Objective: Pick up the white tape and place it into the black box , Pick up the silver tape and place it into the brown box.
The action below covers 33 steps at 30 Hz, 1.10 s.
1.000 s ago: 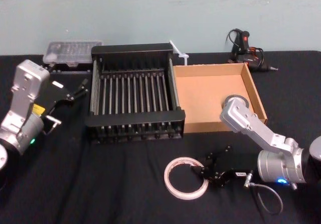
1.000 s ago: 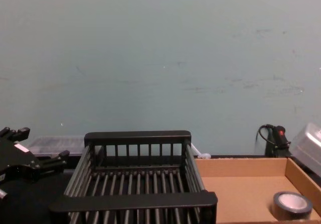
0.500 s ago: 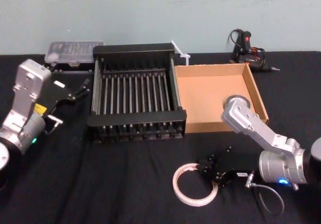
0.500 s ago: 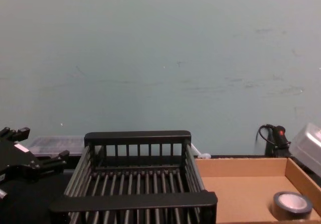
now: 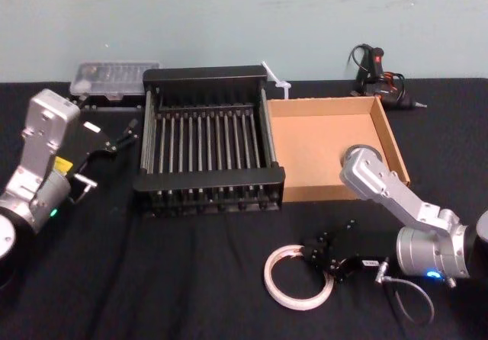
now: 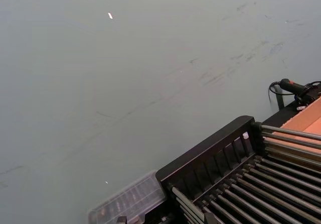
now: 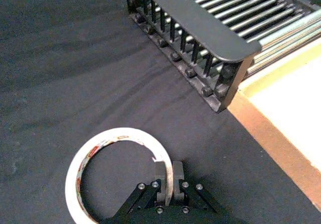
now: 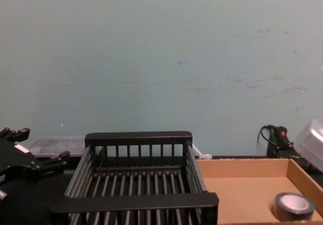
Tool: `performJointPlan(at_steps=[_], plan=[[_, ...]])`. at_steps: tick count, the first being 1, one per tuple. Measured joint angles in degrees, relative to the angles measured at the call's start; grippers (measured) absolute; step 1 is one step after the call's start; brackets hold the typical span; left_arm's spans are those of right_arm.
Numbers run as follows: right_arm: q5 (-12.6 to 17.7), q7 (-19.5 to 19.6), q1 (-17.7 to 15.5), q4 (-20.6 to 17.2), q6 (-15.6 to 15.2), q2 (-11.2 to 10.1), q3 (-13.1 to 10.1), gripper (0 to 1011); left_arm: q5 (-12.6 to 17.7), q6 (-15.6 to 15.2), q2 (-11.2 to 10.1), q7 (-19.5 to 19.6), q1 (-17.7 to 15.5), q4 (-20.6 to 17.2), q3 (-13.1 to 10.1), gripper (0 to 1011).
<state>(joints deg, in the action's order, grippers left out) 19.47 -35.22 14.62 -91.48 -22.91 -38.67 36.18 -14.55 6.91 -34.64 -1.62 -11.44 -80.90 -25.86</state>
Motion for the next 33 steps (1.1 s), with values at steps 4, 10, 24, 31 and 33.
performJointPlan(at_steps=[4,10,24,31,33], plan=[[0.35,0.12,-0.18,-0.42,0.35,-0.15,-0.70,92,0.00,0.00,0.00,0.00,0.01,0.00,0.00,1001],[1.21,0.94,-0.50,-1.34,0.83,-0.53,-2.19,92,0.00,0.00,0.00,0.00,0.00,0.00,0.00,1001],[2.81,4.44,-0.77,-2.29,1.69,-1.32,-7.08,92,0.00,0.00,0.00,0.00,0.00,0.00,0.00,1001],[2.98,6.02,-0.37,-1.72,2.15,-1.31,-9.37,92,0.00,0.00,0.00,0.00,0.00,0.00,0.00,1001],[3.00,6.56,-0.15,-1.43,2.18,-1.13,-10.06,92,0.00,0.00,0.00,0.00,0.00,0.00,0.00,1001]])
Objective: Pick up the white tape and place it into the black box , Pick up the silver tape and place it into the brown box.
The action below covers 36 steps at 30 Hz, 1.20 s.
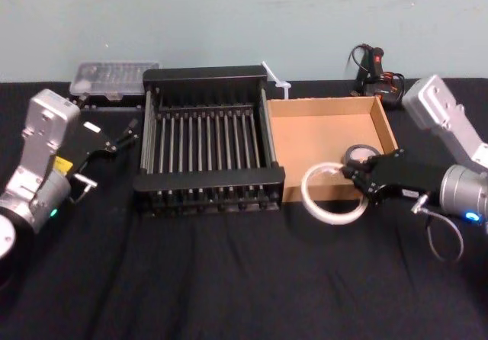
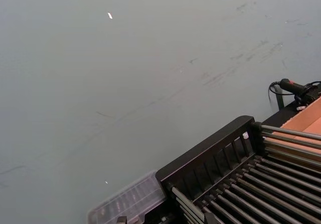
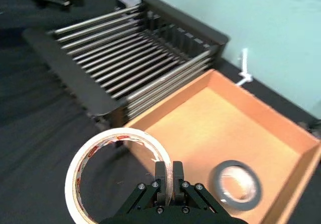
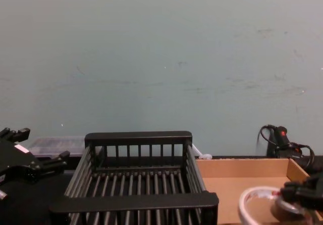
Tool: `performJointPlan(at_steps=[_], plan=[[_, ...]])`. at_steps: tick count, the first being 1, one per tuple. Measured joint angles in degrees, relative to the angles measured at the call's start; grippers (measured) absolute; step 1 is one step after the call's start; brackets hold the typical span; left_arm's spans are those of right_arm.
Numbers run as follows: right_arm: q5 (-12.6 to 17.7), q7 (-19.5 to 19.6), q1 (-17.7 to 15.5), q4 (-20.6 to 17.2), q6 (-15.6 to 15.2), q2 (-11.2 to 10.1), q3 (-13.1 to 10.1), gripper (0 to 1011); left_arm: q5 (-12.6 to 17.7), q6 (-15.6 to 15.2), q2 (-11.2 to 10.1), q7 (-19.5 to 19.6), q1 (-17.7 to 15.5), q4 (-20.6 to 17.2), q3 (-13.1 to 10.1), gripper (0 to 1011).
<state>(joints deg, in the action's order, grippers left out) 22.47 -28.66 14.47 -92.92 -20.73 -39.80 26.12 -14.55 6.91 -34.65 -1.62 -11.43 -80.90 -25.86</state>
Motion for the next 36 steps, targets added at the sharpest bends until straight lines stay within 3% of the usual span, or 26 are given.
performJointPlan(at_steps=[9,16,36], plan=[[0.34,2.21,1.59,2.17,-0.25,2.40,-2.13,92,0.00,0.00,0.00,0.00,0.00,0.00,0.00,1001],[0.26,2.93,3.41,3.96,-0.67,4.64,-2.24,92,0.00,0.00,0.00,0.00,0.00,0.00,0.00,1001],[-2.68,1.55,11.95,9.90,-1.53,11.34,1.86,92,0.00,0.00,0.00,0.00,0.00,0.00,0.00,1001]])
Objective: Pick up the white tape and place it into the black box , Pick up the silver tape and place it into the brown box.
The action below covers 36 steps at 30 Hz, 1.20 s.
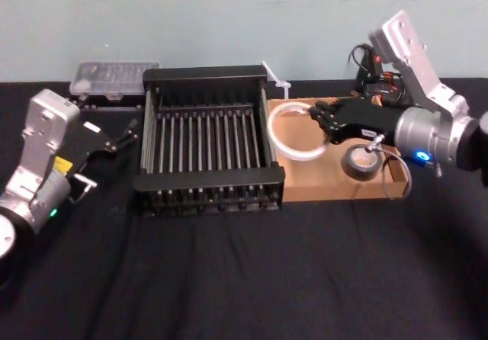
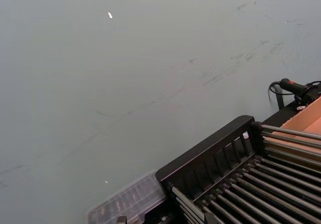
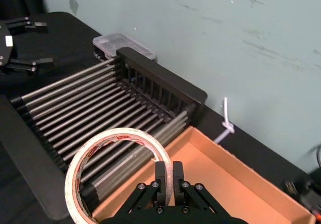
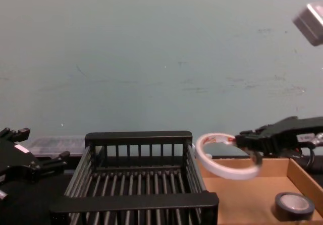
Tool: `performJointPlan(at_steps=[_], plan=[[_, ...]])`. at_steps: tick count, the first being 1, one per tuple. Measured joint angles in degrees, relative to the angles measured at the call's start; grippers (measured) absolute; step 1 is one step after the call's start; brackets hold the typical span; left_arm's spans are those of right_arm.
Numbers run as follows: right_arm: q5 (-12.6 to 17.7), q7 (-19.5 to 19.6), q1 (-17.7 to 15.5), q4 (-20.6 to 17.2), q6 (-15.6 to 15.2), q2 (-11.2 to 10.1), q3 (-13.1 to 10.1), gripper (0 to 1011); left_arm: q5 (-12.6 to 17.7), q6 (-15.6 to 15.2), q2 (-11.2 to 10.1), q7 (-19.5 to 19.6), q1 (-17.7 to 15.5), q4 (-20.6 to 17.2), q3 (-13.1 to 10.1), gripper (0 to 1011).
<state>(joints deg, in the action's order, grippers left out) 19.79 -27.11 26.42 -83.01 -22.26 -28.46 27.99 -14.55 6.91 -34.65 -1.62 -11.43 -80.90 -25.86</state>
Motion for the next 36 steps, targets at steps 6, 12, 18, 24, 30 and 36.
performJointPlan(at_steps=[6,12,18,24,30,36], plan=[[-0.93,-0.76,2.54,2.22,0.43,1.93,1.49,92,0.00,0.00,0.00,0.00,0.00,0.00,0.00,1001],[-1.67,-1.47,4.56,4.18,0.88,3.54,2.65,92,0.00,0.00,0.00,0.00,0.00,0.00,0.00,1001],[-2.52,-2.09,6.51,6.70,1.37,5.27,3.77,92,0.00,0.00,0.00,0.00,0.00,0.00,0.00,1001],[-2.90,-2.64,7.68,8.33,1.81,6.61,4.53,92,0.00,0.00,0.00,0.00,0.00,0.00,0.00,1001],[-2.97,-3.63,8.46,9.31,2.31,7.37,5.11,92,0.00,0.00,0.00,0.00,0.00,0.00,0.00,1001],[-2.96,-4.41,8.97,9.89,2.87,7.73,5.60,92,0.00,0.00,0.00,0.00,0.00,0.00,0.00,1001]])
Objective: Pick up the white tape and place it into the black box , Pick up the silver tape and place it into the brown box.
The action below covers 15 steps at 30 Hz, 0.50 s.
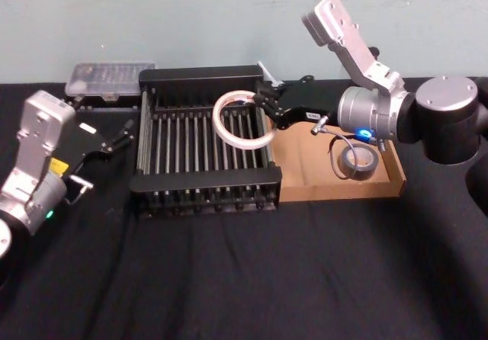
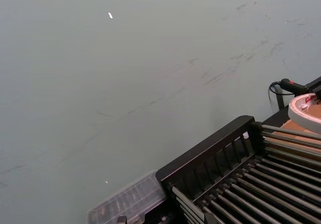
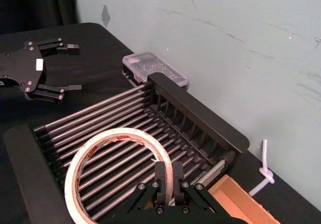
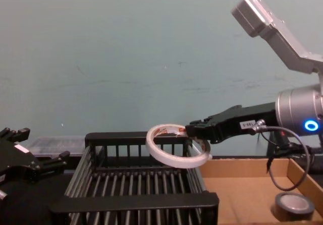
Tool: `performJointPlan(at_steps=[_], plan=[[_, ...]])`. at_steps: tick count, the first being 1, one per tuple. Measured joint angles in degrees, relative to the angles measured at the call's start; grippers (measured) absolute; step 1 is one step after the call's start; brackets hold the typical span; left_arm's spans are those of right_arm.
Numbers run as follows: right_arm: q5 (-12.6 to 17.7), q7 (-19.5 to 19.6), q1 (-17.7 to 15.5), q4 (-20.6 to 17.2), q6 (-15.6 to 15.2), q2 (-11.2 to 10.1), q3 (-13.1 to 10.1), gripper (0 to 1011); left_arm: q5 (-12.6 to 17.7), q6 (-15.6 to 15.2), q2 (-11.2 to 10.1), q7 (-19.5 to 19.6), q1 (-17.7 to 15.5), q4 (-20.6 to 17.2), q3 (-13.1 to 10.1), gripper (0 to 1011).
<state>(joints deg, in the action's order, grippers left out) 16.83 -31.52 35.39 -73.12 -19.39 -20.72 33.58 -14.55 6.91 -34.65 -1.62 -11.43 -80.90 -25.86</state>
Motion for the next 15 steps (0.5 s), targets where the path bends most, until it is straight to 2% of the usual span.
performJointPlan(at_steps=[15], plan=[[0.05,-0.21,0.23,0.24,0.47,0.09,0.17,92,0.00,0.00,0.00,0.00,0.00,0.00,0.00,1001]])
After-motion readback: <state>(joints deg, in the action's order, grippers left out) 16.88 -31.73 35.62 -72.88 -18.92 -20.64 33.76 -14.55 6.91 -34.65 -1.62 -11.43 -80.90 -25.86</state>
